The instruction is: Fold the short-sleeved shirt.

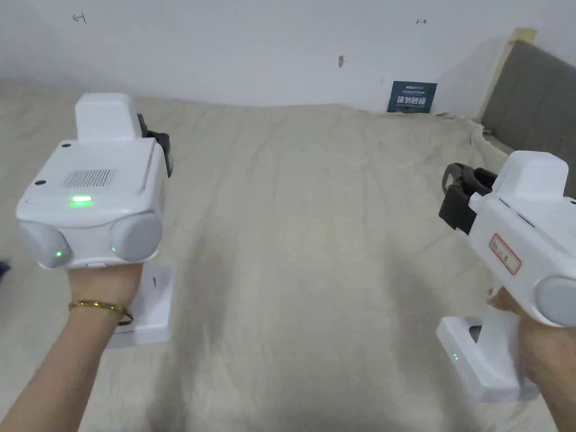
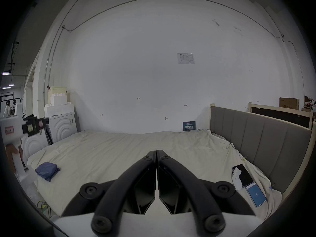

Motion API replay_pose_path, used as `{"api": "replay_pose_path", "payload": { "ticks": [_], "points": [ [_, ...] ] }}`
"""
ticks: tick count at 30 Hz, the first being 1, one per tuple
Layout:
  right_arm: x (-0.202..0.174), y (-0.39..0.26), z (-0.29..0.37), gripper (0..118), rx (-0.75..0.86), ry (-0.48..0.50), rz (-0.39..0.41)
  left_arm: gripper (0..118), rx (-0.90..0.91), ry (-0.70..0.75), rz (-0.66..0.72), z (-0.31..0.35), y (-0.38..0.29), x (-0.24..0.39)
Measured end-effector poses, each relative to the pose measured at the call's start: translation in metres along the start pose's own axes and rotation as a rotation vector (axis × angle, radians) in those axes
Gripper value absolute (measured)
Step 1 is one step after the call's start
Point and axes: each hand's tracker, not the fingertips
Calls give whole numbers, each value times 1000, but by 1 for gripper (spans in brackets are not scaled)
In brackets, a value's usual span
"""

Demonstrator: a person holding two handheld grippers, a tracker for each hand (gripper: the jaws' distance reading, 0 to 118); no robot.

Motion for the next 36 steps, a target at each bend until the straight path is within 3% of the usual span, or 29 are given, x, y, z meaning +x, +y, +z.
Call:
{"api": "replay_pose_path", "payload": {
  "ticks": [13, 26, 36],
  "points": [
    [7, -49, 4, 0, -67, -23, 14, 0, -115, -64, -94, 24, -79, 22],
    [20, -73, 4, 0, -116, -53, 10, 0, -149, -73, -56, 29, -92, 19],
    [8, -68, 7, 0, -117, -50, 9, 0, -159, -66, -75, 27, -97, 18]
  ]
}}
